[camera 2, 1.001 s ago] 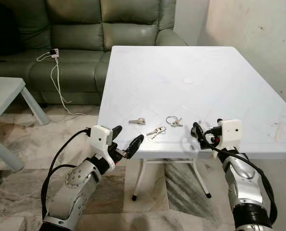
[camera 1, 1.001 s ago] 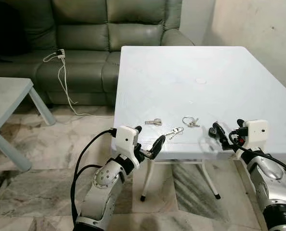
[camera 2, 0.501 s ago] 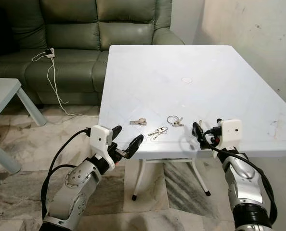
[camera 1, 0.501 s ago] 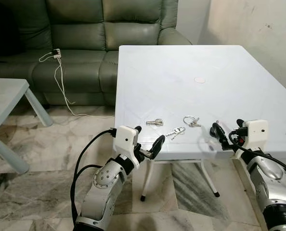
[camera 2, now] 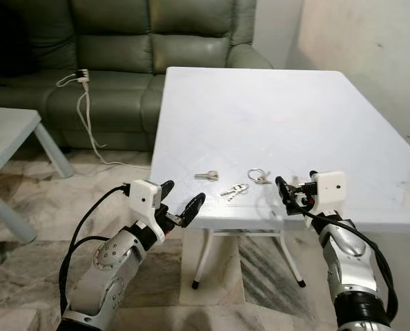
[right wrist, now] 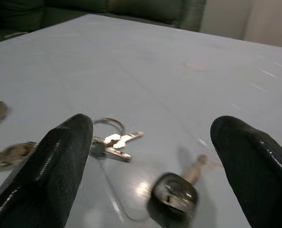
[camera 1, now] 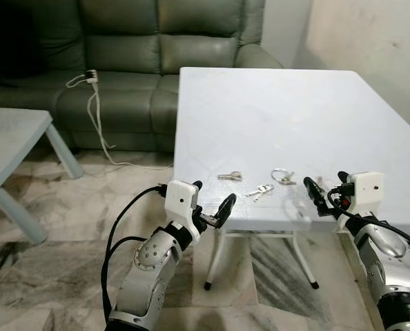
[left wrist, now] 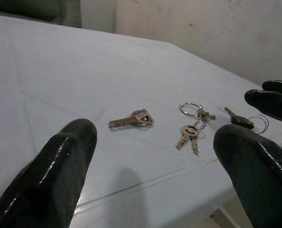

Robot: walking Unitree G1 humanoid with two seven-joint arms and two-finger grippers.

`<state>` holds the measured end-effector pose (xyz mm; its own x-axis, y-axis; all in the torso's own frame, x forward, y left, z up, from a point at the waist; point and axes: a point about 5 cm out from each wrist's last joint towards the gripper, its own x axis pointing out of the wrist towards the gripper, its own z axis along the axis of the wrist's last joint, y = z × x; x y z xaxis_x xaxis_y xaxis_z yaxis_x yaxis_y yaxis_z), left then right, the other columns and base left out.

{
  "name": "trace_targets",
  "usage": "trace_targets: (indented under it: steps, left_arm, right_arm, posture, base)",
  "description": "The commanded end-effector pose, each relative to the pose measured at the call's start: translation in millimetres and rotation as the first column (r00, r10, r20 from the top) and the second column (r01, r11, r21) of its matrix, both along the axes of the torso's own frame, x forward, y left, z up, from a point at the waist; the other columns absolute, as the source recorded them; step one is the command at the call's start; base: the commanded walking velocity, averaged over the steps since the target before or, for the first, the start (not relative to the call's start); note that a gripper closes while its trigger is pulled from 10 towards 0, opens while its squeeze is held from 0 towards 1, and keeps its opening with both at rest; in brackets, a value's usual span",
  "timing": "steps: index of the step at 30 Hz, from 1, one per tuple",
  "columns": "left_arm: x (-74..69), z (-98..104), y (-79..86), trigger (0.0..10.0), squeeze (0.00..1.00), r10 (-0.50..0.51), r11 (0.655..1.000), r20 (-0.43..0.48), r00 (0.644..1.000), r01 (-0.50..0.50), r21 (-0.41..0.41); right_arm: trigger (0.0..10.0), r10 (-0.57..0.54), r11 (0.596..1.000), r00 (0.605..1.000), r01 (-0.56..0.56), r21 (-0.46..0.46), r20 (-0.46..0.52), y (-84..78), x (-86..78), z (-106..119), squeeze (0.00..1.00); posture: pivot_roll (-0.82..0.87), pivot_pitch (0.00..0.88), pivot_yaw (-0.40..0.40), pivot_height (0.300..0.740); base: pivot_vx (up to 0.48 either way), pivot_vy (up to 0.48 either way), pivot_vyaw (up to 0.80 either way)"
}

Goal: Hang keys on a hook

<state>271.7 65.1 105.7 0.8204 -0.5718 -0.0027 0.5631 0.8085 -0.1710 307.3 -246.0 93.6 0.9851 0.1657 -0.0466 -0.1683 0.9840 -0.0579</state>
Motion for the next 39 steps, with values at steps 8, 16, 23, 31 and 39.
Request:
trace_targets:
  steps: [8,16,23,31,39]
  left_arm:
    - [-4.3,4.9,-9.2,10.0,0.0,-0.053,0.999,0.014,0.998,0.053,-0.01]
    - [-8.1,6.0,-15.8,10.0,0.0,-0.092,0.996,0.02,0.996,0.092,-0.006]
    - [-9.0,5.5,-15.7,10.0,0.0,-0.096,0.995,0.017,0.995,0.097,-0.005]
    - [-9.8,5.0,-16.3,10.0,0.0,-0.096,0.995,0.015,0.995,0.096,-0.006]
    - [-10.4,4.1,-16.9,10.0,0.0,-0.099,0.995,0.013,0.995,0.099,-0.005]
  right_arm:
    - [10.0,-0.016,0.999,0.999,0.015,-0.028,-0.035,-7.2,0.8,-6.7,0.0]
    - [10.0,-0.059,0.997,0.995,0.054,-0.057,-0.08,-20.3,-2.1,-14.9,0.0]
    - [10.0,-0.074,0.995,0.993,0.068,-0.068,-0.092,-25.4,-4.0,-18.5,0.0]
    - [10.0,-0.086,0.993,0.99,0.076,-0.085,-0.116,-30.8,-7.9,-24.8,0.0]
    - [10.0,-0.071,0.996,0.992,0.065,-0.061,-0.1,-37.1,-12.7,-25.6,0.0]
  posture:
    - [-0.04,0.0,-0.061,0.74]
    - [-0.04,0.0,-0.064,0.74]
    - [-0.04,0.0,-0.066,0.74]
    - [-0.04,0.0,-0.068,0.74]
    - [-0.04,0.0,-0.068,0.74]
  base:
    - [0.0,0.0,0.0]
    - [0.0,0.0,0.0]
    - [0.0,0.0,0.0]
    - [0.0,0.0,0.0]
    - [0.0,0.0,0.0]
